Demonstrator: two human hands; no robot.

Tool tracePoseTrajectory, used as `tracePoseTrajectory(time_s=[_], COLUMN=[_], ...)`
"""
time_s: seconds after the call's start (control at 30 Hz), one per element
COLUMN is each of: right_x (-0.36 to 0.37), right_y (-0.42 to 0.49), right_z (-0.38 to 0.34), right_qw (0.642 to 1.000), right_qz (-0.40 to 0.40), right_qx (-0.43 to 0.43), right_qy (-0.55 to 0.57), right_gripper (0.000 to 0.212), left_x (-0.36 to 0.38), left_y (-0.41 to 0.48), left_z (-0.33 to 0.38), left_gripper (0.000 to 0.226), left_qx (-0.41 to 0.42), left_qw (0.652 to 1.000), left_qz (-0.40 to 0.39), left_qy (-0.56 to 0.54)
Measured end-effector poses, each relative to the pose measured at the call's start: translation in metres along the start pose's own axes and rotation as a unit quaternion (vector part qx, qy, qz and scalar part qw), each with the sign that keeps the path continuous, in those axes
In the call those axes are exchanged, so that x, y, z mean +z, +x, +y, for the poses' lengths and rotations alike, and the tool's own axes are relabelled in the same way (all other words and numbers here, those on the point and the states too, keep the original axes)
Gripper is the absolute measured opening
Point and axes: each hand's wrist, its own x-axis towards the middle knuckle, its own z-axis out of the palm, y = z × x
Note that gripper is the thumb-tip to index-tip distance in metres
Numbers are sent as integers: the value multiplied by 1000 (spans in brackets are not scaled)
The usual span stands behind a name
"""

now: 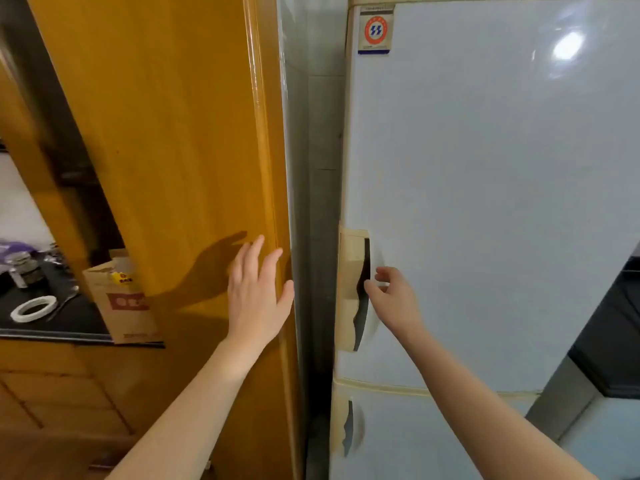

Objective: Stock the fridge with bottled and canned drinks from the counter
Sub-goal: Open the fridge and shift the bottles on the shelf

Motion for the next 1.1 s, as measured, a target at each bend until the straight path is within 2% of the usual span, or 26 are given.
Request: tracePoseTrajectory(time_s=[0.1,0.2,0.3,0.47,0.57,0.77,0.83,1.1], right_x=[24,40,49,66,76,81,83,68], right_y=[12,16,21,27,25,22,15,-58], right_z=[-6,-4,-2,1,1,-4,-5,-12], right_qw=[999,992,983,978,973,970,969,944], right_qz=[35,108,167,184,211,219,221,300], right_qx=[27,46,45,62,61,70,84,103], right_qy=[-24,-49,-53,-69,-70,-77,-78,-89], right_gripper=[41,35,29,15,14,15,22,40], left_x=[27,59,87,109,115,120,119,111], left_y=[29,45,54,61,63,65,65,64], left_z=[-30,-60,-81,-86,-89,-93,-92,-96], left_gripper=[73,90,86,76,74,75,75,75], left_qx=[47,104,140,159,179,191,194,219], left_qw=[993,980,969,956,945,942,941,941], left_qz=[41,77,133,206,245,258,262,247], left_qy=[98,150,156,137,127,97,96,74])
